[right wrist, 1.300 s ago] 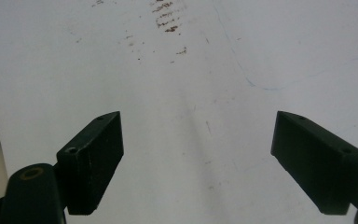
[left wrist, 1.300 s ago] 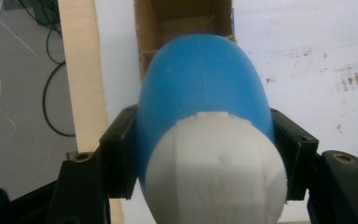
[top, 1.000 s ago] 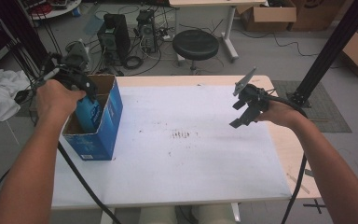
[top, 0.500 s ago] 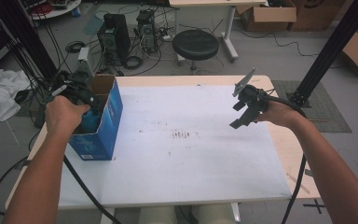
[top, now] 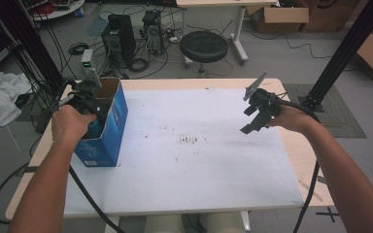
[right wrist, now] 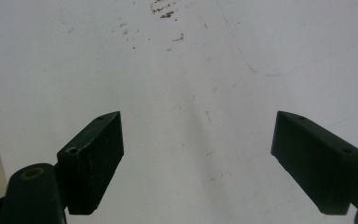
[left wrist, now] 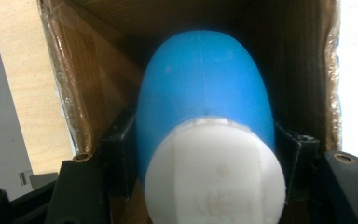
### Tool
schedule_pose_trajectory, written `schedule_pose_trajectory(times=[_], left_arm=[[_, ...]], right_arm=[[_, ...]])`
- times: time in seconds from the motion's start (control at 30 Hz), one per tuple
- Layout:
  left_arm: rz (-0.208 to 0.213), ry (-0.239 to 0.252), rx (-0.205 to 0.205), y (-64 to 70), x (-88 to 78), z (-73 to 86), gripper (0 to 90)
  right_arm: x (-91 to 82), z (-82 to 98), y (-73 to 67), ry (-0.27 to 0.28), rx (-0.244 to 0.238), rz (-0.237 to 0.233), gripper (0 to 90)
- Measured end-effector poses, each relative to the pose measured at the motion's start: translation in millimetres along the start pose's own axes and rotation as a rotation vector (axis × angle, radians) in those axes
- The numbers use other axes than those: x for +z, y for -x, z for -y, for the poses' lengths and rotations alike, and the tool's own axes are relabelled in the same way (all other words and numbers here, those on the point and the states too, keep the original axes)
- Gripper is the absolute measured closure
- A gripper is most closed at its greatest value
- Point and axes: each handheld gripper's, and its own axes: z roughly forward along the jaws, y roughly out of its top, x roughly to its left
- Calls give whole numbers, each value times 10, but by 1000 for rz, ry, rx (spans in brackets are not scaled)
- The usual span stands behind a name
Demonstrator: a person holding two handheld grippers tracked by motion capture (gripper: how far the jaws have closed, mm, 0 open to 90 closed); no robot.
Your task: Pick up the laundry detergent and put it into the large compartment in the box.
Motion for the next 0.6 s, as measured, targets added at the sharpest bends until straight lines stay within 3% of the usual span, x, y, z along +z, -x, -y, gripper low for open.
schedule_pose_trajectory(times=[0.27,0.4,0.6], left_arm=[[15,10,-2,-29,10,18,374],[14,-8,2,-45,22,27,361],[26,13,-3,-76,20,52,358]], right_arm=[[20,-24,-13,-4,-5,-4,166],[21,-22,-17,-4,-7,-3,166],[17,-18,-21,-3,-9,-5,166]])
